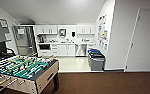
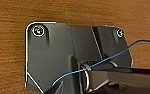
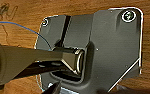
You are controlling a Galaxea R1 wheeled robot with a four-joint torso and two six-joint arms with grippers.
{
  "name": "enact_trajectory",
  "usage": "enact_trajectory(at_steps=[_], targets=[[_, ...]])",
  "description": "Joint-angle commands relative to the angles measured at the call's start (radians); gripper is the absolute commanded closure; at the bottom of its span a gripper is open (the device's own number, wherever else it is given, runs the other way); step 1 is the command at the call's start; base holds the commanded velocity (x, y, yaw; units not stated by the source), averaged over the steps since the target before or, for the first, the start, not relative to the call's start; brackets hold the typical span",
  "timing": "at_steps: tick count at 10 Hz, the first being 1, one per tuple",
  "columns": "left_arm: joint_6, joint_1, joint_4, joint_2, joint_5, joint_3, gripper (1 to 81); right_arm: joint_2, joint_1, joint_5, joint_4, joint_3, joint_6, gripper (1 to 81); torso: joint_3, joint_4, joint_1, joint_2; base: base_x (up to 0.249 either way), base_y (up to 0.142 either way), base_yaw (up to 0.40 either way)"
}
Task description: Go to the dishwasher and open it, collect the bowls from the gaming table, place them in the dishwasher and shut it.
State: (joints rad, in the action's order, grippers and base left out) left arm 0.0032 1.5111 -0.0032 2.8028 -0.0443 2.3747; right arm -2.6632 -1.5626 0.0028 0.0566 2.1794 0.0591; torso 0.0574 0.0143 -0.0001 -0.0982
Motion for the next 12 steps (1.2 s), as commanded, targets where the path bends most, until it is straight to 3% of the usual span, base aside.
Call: enact_trajectory(at_steps=[1,12], targets=[[0.004,-0.07,0.008,-0.018,0.043,-0.006,1.0,0.012,0.063,-0.046,-0.009,-0.004,0.004,1.0,0.0,0.0,0.0,0.0,0.088,0.0,0.0],[0.006,-0.07,0.009,-0.017,0.043,-0.009,1.0,-0.004,0.064,-0.043,-0.006,0.022,0.004,1.0,0.0,0.0,0.001,0.0,0.122,0.0,0.0]])
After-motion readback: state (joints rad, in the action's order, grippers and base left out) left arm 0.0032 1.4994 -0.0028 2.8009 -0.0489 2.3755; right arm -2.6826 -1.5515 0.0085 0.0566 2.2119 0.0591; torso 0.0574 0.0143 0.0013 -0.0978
